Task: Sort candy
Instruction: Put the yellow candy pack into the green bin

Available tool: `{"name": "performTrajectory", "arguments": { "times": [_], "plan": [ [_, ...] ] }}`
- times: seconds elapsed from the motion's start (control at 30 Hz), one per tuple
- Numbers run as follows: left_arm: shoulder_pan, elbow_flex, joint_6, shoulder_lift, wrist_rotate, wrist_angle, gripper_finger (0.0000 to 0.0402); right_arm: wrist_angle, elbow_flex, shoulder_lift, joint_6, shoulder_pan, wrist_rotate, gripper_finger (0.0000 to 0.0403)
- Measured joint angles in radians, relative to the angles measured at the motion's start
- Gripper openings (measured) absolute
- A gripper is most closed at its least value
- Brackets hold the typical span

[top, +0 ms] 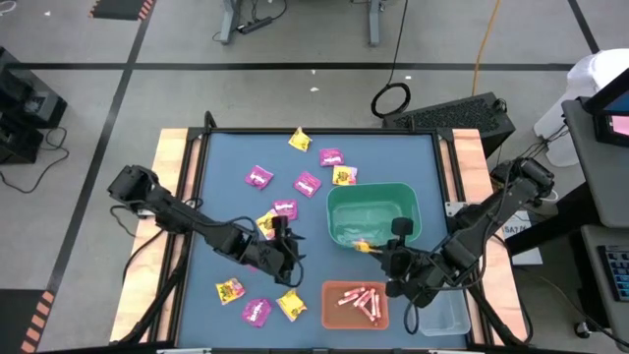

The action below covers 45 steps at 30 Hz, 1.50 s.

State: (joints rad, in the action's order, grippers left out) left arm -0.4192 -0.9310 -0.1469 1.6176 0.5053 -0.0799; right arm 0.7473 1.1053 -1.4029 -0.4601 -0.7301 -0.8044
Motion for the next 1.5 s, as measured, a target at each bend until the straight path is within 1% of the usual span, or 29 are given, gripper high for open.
{"name": "performTrajectory", "arguments": {
  "times": [0.07,0.17,0.27,0.43,0.5,0.6,0.67,0.8,0.97,1.17,1.23,1.3,1.4,1.5],
  "plan": [
    [0.009,0.0,-0.028,0.014,-0.032,0.037,0.0228,-0.001,0.0,0.003,-0.004,-0.004,0.008,0.0043],
    [0.014,0.0,-0.031,0.031,-0.094,0.106,0.0228,-0.002,0.0,0.016,-0.042,-0.006,0.066,0.0043],
    [0.012,0.0,-0.031,0.038,-0.11,0.126,0.0228,0.0,0.0,0.018,-0.097,-0.011,0.131,0.0043],
    [0.011,0.0,-0.03,0.039,-0.116,0.125,0.0228,0.009,0.0,0.02,-0.106,-0.028,0.183,0.0043],
    [-0.001,0.0,-0.03,0.039,-0.139,0.12,0.0228,0.016,0.0,0.02,-0.106,-0.036,0.184,0.0043],
    [-0.023,0.0,-0.03,0.039,-0.141,0.118,0.0228,0.04,0.0,0.02,-0.115,-0.04,0.184,0.0043],
    [-0.036,0.0,-0.031,0.039,-0.141,0.118,0.0228,0.055,0.0,0.02,-0.171,-0.039,0.192,0.0043],
    [-0.062,0.0,-0.057,0.039,-0.14,0.116,0.0228,0.064,-0.013,0.019,-0.302,-0.062,0.336,0.0043],
    [-0.081,0.0,-0.057,0.039,-0.137,0.116,0.0228,0.059,-0.063,0.019,-0.431,-0.115,0.413,0.0043],
    [-0.078,0.0,-0.055,0.039,-0.132,0.116,0.0228,-0.004,-0.133,-0.026,-0.55,-0.134,0.518,0.0045],
    [-0.077,0.0,-0.05,0.039,-0.131,0.117,0.0228,-0.027,-0.136,-0.056,-0.571,-0.123,0.539,0.0054],
    [-0.077,0.0,-0.051,0.039,-0.13,0.117,0.0228,-0.045,-0.136,-0.083,-0.577,-0.109,0.558,0.0071],
    [-0.077,0.0,-0.055,0.039,-0.13,0.117,0.0228,-0.054,-0.136,-0.116,-0.549,-0.085,0.578,0.0109],
    [-0.079,0.0,-0.056,0.039,-0.131,0.117,0.0228,-0.053,-0.136,-0.137,-0.485,-0.067,0.588,0.0151]
  ]
}}
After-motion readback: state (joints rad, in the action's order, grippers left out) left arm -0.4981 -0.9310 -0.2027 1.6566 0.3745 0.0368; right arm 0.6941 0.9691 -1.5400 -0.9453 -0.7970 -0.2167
